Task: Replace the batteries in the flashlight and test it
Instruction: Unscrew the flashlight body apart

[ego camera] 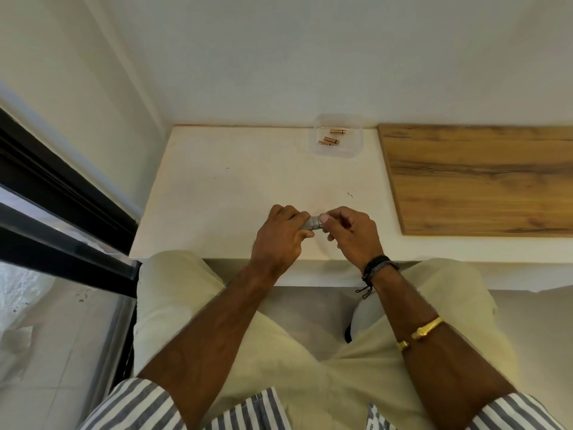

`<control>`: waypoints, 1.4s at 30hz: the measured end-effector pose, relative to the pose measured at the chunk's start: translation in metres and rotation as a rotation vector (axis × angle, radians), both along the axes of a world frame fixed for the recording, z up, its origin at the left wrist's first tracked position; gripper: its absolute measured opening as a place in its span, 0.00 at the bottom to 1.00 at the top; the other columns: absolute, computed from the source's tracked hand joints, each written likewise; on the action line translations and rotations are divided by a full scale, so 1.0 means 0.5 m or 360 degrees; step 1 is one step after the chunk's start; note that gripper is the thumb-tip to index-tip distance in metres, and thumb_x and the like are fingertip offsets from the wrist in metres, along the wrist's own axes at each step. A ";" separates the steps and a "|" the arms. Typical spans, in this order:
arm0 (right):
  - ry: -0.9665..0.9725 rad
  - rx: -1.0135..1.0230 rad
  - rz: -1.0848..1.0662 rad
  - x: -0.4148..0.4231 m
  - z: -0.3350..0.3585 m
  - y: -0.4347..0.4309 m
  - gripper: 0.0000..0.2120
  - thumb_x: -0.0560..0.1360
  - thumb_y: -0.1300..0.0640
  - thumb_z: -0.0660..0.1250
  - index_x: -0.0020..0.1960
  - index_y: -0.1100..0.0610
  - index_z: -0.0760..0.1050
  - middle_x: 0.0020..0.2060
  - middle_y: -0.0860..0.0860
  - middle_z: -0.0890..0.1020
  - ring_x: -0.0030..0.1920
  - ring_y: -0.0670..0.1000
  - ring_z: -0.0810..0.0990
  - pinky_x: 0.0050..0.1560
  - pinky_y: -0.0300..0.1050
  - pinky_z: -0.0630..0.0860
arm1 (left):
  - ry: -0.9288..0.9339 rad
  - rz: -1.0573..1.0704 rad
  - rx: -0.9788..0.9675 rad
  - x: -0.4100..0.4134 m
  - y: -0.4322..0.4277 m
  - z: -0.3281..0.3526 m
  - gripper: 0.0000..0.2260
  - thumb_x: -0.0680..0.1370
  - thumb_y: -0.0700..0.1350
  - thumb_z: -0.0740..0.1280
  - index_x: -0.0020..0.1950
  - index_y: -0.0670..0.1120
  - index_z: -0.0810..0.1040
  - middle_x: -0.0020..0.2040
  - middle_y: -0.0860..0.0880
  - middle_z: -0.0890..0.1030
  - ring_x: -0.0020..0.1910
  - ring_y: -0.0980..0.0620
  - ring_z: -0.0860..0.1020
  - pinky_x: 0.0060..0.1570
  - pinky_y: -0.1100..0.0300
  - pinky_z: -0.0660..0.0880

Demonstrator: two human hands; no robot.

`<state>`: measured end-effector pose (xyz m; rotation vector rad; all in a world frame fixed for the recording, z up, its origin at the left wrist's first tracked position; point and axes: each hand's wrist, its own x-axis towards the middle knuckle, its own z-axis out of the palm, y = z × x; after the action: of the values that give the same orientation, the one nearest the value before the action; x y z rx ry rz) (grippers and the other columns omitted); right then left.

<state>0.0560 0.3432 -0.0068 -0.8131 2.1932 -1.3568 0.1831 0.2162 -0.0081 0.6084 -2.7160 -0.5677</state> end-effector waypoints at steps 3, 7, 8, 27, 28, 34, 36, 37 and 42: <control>0.0020 -0.0072 0.0095 -0.006 -0.006 0.006 0.06 0.78 0.55 0.71 0.54 0.53 0.82 0.43 0.47 0.85 0.43 0.47 0.84 0.45 0.45 0.82 | -0.0003 -0.0010 0.0007 0.002 -0.002 0.000 0.12 0.79 0.47 0.67 0.61 0.45 0.79 0.53 0.47 0.80 0.54 0.48 0.71 0.47 0.54 0.75; 0.0091 -0.0089 0.0230 -0.006 0.000 0.011 0.13 0.74 0.66 0.73 0.54 0.51 0.81 0.50 0.46 0.84 0.50 0.48 0.82 0.52 0.46 0.81 | -0.0036 -0.0022 0.0002 0.005 -0.002 -0.002 0.13 0.80 0.47 0.67 0.63 0.44 0.78 0.56 0.46 0.80 0.56 0.47 0.72 0.50 0.54 0.74; 0.0083 -0.0094 0.0239 -0.006 0.003 0.011 0.15 0.73 0.68 0.72 0.54 0.51 0.81 0.51 0.46 0.84 0.52 0.48 0.82 0.52 0.46 0.81 | -0.0042 -0.0026 0.0003 0.005 -0.001 -0.002 0.14 0.80 0.47 0.66 0.63 0.44 0.78 0.57 0.46 0.80 0.56 0.47 0.71 0.51 0.55 0.73; 0.0168 -0.0090 0.0191 0.009 0.010 0.010 0.19 0.71 0.68 0.72 0.55 0.49 0.78 0.53 0.45 0.83 0.49 0.45 0.81 0.44 0.39 0.78 | -0.0016 -0.0058 -0.0053 0.015 -0.003 -0.003 0.13 0.80 0.48 0.66 0.62 0.45 0.78 0.55 0.47 0.80 0.55 0.47 0.71 0.48 0.54 0.75; 0.0089 -0.0092 0.0143 0.011 0.012 0.010 0.17 0.72 0.65 0.72 0.57 0.49 0.78 0.53 0.45 0.83 0.49 0.45 0.81 0.44 0.38 0.78 | -0.0013 -0.0059 -0.0055 0.014 -0.002 -0.002 0.13 0.80 0.48 0.66 0.62 0.45 0.78 0.55 0.47 0.80 0.55 0.47 0.71 0.49 0.54 0.75; 0.0082 0.0033 0.0058 0.011 -0.002 0.010 0.08 0.79 0.48 0.69 0.53 0.52 0.81 0.41 0.45 0.84 0.38 0.44 0.83 0.41 0.36 0.77 | 0.0011 -0.0078 -0.0032 0.015 -0.001 -0.005 0.12 0.79 0.48 0.66 0.61 0.46 0.78 0.53 0.48 0.80 0.53 0.49 0.71 0.47 0.54 0.75; 0.0099 -0.0017 0.0097 0.009 -0.004 0.013 0.06 0.78 0.53 0.72 0.54 0.52 0.82 0.41 0.44 0.84 0.40 0.44 0.83 0.42 0.39 0.79 | 0.0002 -0.0072 -0.0023 0.014 -0.001 -0.007 0.12 0.80 0.48 0.66 0.61 0.46 0.78 0.53 0.48 0.80 0.53 0.48 0.71 0.48 0.53 0.76; 0.0123 -0.0042 0.0124 0.007 -0.005 0.014 0.07 0.77 0.56 0.73 0.55 0.52 0.82 0.43 0.44 0.84 0.42 0.44 0.82 0.44 0.40 0.80 | -0.0004 -0.0065 -0.0019 0.014 -0.001 -0.007 0.12 0.80 0.48 0.66 0.61 0.45 0.78 0.54 0.47 0.80 0.54 0.48 0.71 0.48 0.53 0.76; 0.0157 -0.0094 0.0205 0.006 0.000 0.014 0.16 0.73 0.63 0.75 0.57 0.49 0.80 0.51 0.43 0.84 0.49 0.45 0.83 0.48 0.42 0.82 | 0.0003 -0.0064 -0.0010 0.014 -0.001 -0.007 0.13 0.80 0.48 0.66 0.62 0.45 0.78 0.55 0.47 0.80 0.55 0.48 0.71 0.48 0.54 0.75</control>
<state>0.0592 0.3502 -0.0069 -1.0450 2.1417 -1.3498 0.1903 0.2157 -0.0117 0.5525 -2.7329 -0.5689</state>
